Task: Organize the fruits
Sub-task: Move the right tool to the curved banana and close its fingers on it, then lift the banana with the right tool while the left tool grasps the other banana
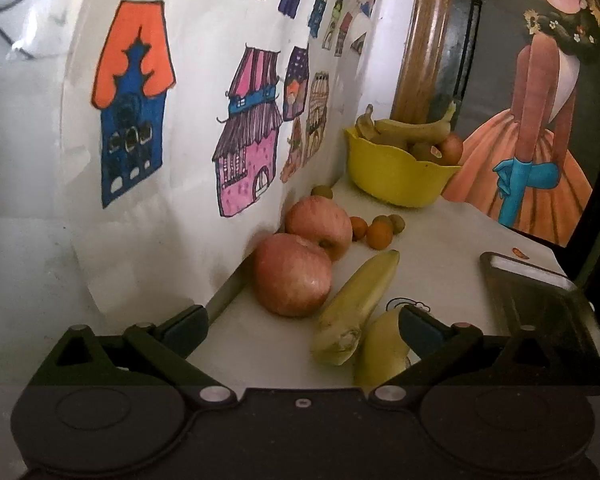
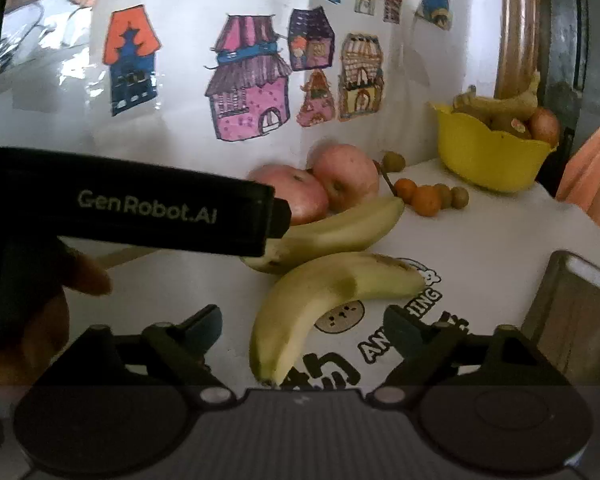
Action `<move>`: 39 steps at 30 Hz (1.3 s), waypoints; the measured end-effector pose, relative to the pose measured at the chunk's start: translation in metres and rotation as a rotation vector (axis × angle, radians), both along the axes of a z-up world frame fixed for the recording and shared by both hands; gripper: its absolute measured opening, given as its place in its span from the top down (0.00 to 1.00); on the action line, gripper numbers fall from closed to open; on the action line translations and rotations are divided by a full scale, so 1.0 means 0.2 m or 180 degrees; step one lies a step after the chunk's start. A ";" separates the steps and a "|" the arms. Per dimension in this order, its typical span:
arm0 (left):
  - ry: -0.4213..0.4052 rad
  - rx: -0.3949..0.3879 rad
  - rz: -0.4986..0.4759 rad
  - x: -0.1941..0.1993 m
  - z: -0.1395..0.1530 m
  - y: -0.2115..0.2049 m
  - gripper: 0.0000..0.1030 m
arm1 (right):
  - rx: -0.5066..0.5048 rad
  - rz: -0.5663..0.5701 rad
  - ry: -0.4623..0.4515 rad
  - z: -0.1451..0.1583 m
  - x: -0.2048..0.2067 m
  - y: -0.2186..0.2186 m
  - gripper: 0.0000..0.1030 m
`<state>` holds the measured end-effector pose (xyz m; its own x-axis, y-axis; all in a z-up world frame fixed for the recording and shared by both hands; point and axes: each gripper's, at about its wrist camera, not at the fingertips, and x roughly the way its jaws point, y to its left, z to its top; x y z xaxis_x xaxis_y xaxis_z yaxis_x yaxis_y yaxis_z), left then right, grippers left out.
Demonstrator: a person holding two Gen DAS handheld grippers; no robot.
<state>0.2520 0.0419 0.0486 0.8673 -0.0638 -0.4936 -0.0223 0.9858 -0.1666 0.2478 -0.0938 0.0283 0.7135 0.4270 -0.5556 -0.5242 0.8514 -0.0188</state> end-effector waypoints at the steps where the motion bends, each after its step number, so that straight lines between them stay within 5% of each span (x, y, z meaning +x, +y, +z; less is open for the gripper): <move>1: 0.0006 -0.0003 -0.0001 0.00 0.00 0.00 0.03 | 0.0036 -0.0010 0.0037 -0.01 0.01 0.00 0.19; 12: 0.0073 0.0014 -0.0071 0.03 -0.03 0.00 0.15 | 0.0158 0.0010 0.0179 -0.02 -0.01 -0.09 0.54; 19: 0.0173 0.0047 -0.0186 0.09 -0.06 -0.04 0.27 | 0.0068 0.0010 0.0104 -0.02 -0.01 -0.07 0.52; 28: 0.0286 -0.0050 -0.0272 0.15 -0.11 -0.04 0.65 | 0.0141 0.0032 0.0161 -0.04 0.02 -0.07 0.64; 39: 0.0284 -0.0030 -0.0324 0.07 -0.11 -0.05 0.71 | 0.0179 0.0061 0.0203 -0.03 -0.07 -0.12 0.66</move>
